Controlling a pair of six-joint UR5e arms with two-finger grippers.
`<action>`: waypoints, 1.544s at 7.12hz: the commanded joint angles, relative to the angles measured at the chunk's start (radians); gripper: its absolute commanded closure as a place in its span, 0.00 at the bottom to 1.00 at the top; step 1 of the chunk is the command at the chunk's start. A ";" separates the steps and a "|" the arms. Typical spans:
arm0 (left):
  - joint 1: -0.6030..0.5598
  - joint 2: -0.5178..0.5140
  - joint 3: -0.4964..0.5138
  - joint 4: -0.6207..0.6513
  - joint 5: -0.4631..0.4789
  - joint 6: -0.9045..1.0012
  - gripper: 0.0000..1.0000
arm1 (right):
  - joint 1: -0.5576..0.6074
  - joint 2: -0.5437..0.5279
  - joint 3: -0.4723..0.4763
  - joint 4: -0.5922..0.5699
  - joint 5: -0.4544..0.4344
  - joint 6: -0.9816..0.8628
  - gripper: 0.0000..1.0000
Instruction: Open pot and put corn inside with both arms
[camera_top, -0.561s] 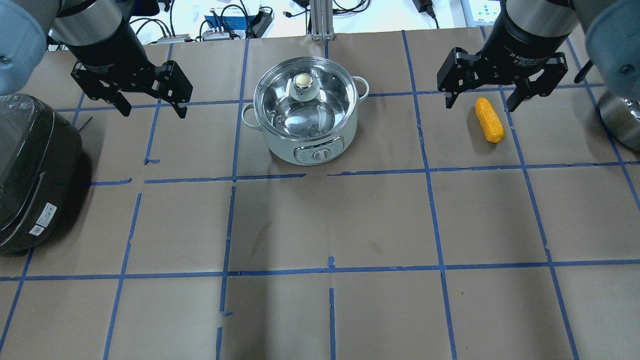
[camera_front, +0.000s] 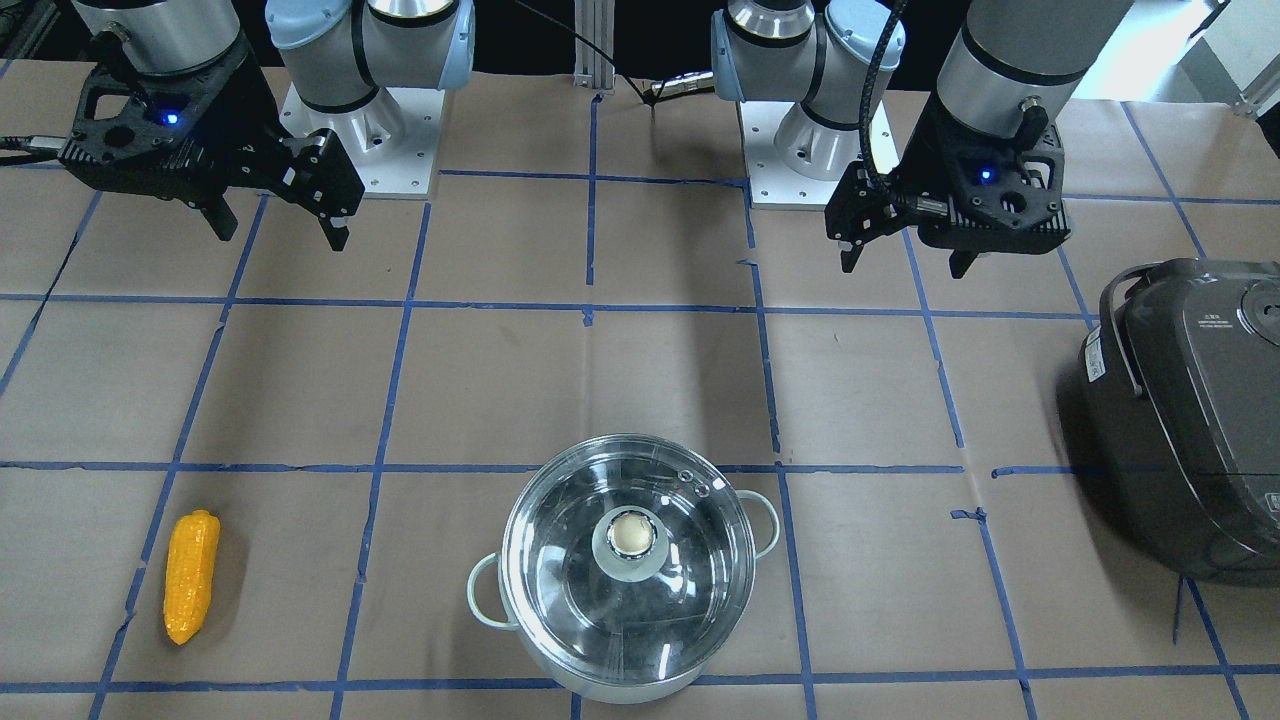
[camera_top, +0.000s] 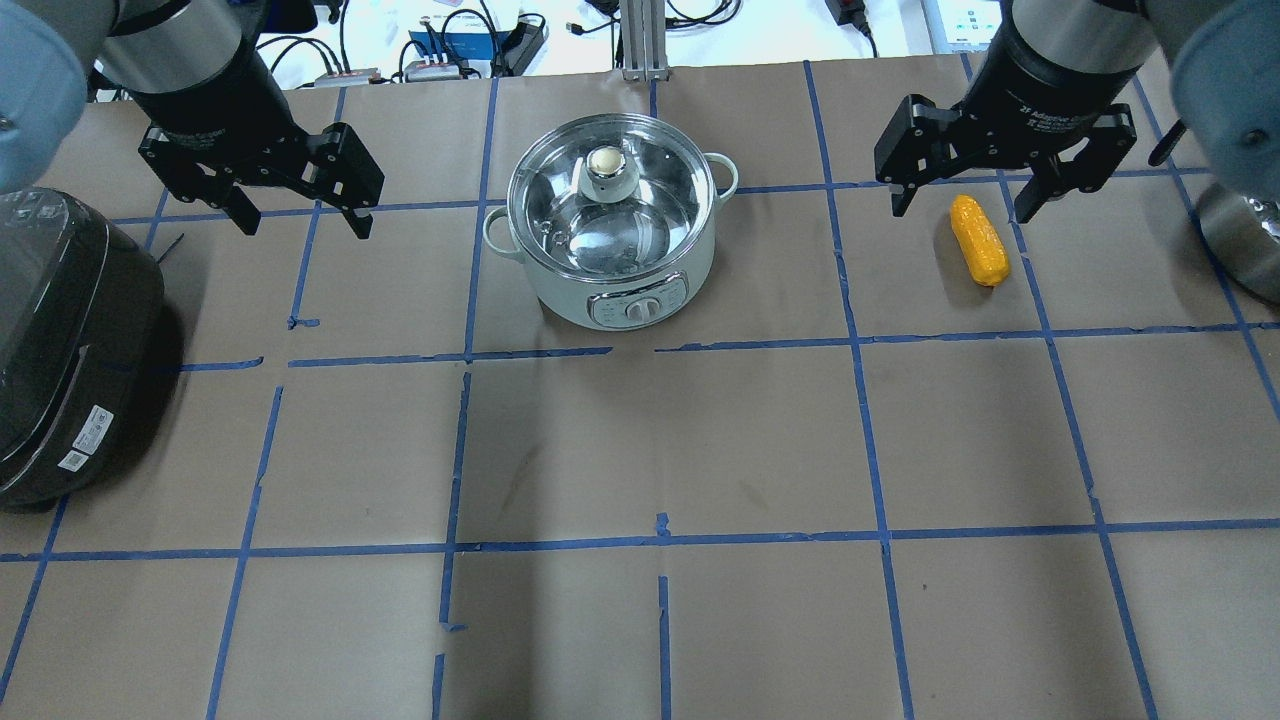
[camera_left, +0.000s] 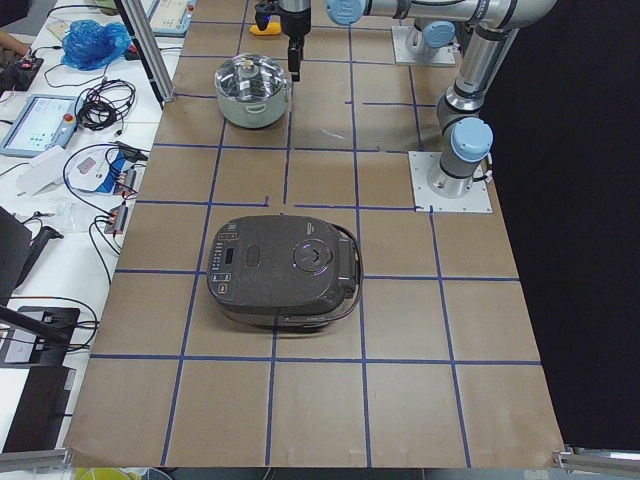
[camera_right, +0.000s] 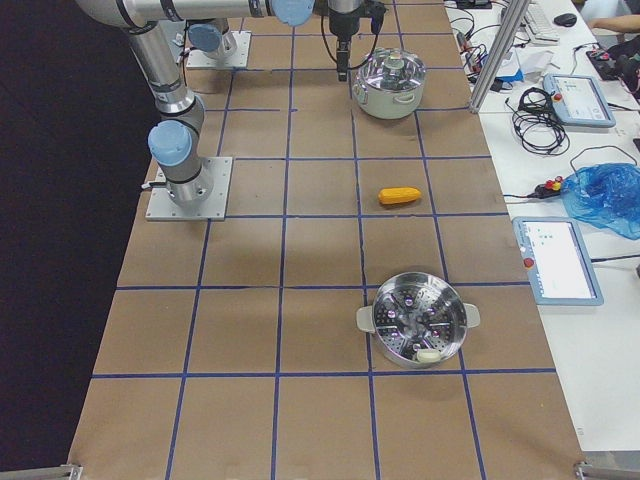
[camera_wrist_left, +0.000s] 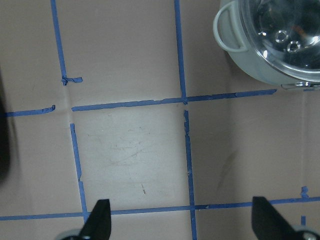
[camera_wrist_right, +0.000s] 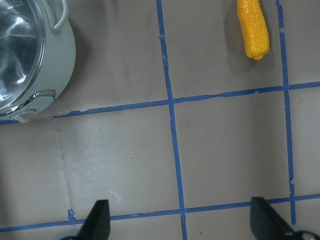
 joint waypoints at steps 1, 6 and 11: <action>0.000 -0.039 0.042 -0.009 0.009 -0.085 0.00 | -0.012 0.001 -0.014 0.000 -0.002 -0.002 0.00; -0.222 -0.393 0.327 0.094 0.001 -0.332 0.00 | -0.186 0.194 -0.103 0.009 0.016 -0.110 0.00; -0.301 -0.607 0.450 0.212 -0.026 -0.446 0.00 | -0.218 0.602 -0.098 -0.492 0.010 -0.311 0.00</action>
